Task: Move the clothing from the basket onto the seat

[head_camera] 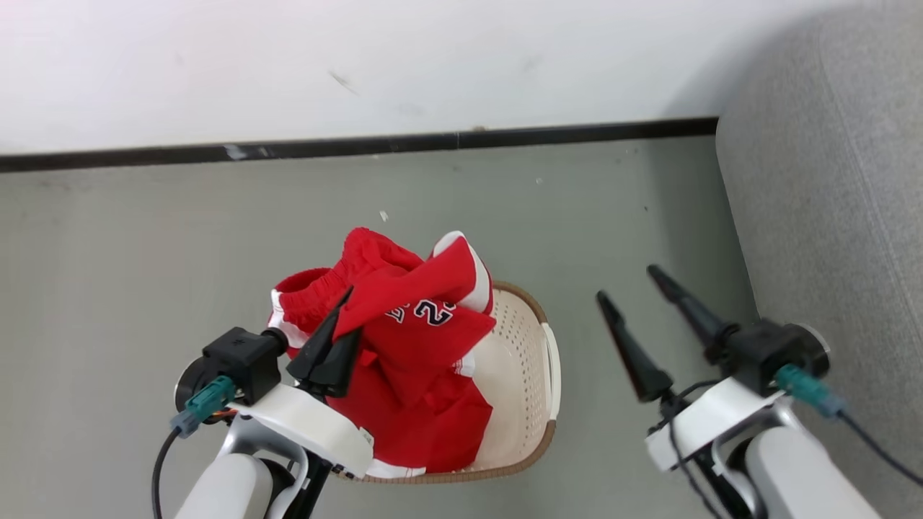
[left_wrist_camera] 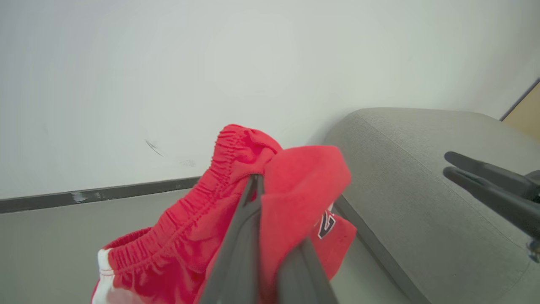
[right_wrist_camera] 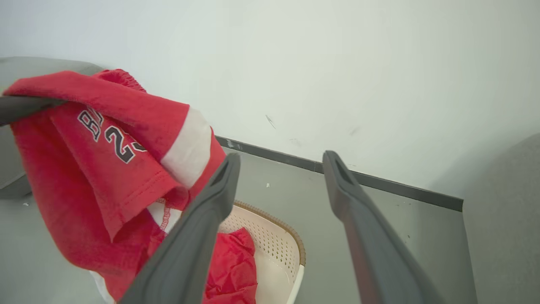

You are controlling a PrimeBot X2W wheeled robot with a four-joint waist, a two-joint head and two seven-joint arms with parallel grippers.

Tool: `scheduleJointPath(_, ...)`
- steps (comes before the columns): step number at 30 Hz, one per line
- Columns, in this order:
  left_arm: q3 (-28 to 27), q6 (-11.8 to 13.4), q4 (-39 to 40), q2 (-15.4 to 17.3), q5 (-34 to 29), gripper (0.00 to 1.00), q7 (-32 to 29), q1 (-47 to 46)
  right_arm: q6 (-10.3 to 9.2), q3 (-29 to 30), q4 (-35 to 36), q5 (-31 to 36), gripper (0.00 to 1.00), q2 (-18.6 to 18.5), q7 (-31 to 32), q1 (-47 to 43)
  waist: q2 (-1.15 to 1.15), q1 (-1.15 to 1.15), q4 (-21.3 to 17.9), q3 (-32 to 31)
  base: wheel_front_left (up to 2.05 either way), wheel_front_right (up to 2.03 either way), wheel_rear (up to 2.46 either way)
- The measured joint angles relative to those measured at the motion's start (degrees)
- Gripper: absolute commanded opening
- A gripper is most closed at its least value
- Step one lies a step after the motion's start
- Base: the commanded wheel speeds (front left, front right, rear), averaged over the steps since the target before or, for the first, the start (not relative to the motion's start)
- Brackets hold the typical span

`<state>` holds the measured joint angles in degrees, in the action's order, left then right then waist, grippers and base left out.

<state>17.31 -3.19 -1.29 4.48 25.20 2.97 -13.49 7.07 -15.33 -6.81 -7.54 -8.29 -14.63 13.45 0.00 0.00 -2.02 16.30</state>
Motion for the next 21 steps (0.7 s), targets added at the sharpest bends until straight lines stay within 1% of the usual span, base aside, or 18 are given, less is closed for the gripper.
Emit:
scheduleJointPath(12, 4.8, -1.3, 1.2, 0.5, 0.0, 0.0, -6.3, 0.1, 0.0, -13.1, 1.6, 0.5, 1.0, -0.2, 0.0, -1.7, 0.0, 0.0, 2.0, -7.7, 0.0, 0.0, 0.0)
scheduleJointPath(21, 8.9, -2.1, 3.2, 0.5, 0.9, 0.0, -10.7, 0.1, 0.01, -18.0, 0.7, 0.5, 1.0, -1.9, 0.0, -1.8, 0.0, -0.01, 3.1, -12.1, 0.0, 0.0, 0.0)
